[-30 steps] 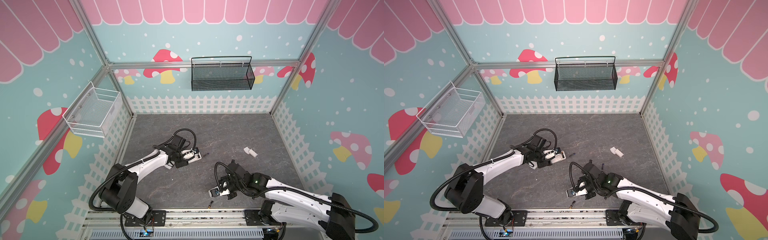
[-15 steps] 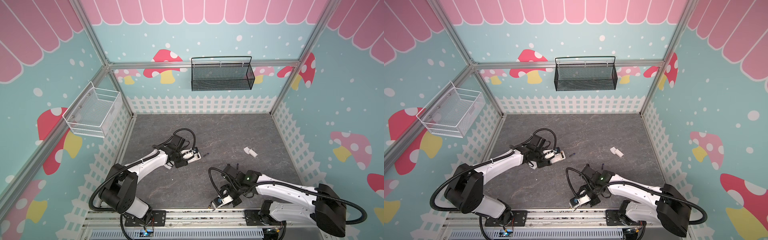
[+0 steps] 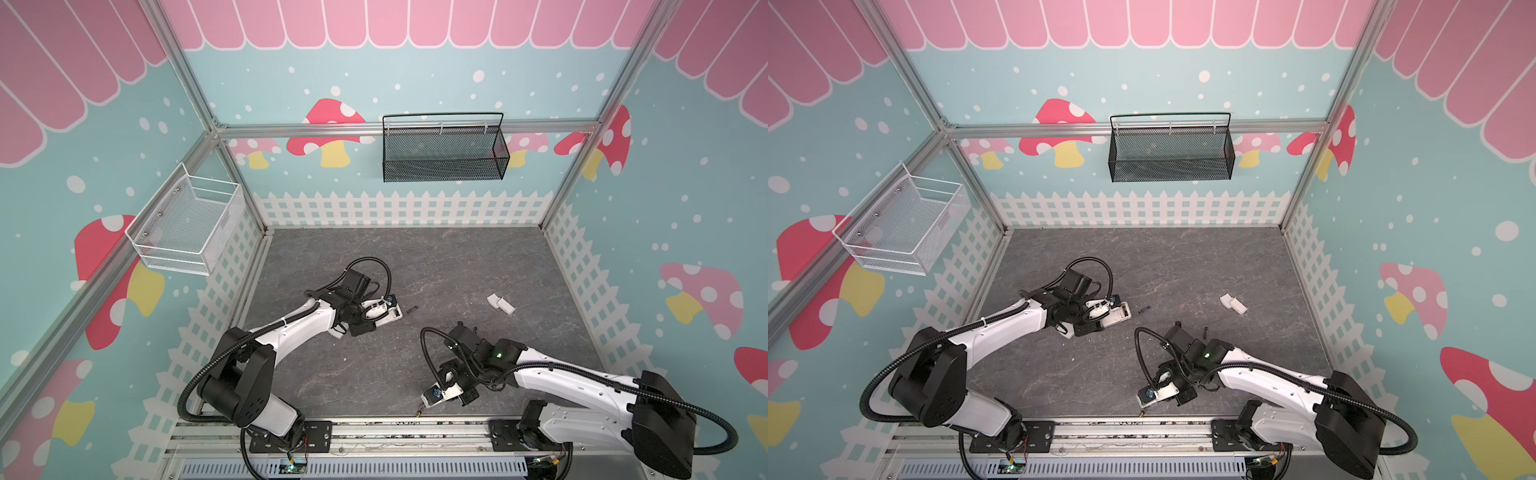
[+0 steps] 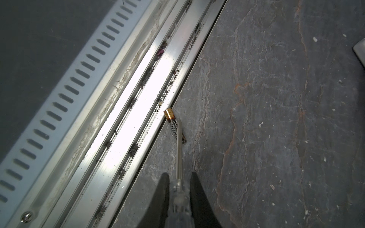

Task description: Unload the batteries from the remote control

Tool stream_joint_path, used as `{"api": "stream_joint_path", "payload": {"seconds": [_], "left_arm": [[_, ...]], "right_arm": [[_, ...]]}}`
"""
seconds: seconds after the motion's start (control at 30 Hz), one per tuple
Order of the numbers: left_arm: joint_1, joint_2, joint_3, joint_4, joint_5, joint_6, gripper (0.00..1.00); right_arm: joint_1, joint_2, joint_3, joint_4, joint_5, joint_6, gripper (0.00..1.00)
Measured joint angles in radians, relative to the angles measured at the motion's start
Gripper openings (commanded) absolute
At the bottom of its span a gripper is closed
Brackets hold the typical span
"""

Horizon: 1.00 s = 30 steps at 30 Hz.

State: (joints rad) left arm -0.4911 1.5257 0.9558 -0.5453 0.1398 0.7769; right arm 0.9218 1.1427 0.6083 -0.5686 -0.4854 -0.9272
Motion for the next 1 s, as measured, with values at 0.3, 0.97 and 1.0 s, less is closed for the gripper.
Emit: {"api": "stream_joint_path", "payload": {"seconds": [0.3, 0.97, 1.0], "left_arm": [[0.000, 0.000, 0.000, 0.000, 0.003, 0.000, 0.23], [0.001, 0.000, 0.000, -0.003, 0.003, 0.000, 0.23], [0.001, 0.000, 0.000, -0.004, 0.003, 0.000, 0.23]], "right_arm": [[-0.019, -0.040, -0.005, -0.013, -0.063, 0.001, 0.00], [-0.021, -0.060, -0.070, -0.019, -0.024, -0.006, 0.00], [-0.021, -0.060, -0.070, -0.010, -0.015, -0.006, 0.00]]}}
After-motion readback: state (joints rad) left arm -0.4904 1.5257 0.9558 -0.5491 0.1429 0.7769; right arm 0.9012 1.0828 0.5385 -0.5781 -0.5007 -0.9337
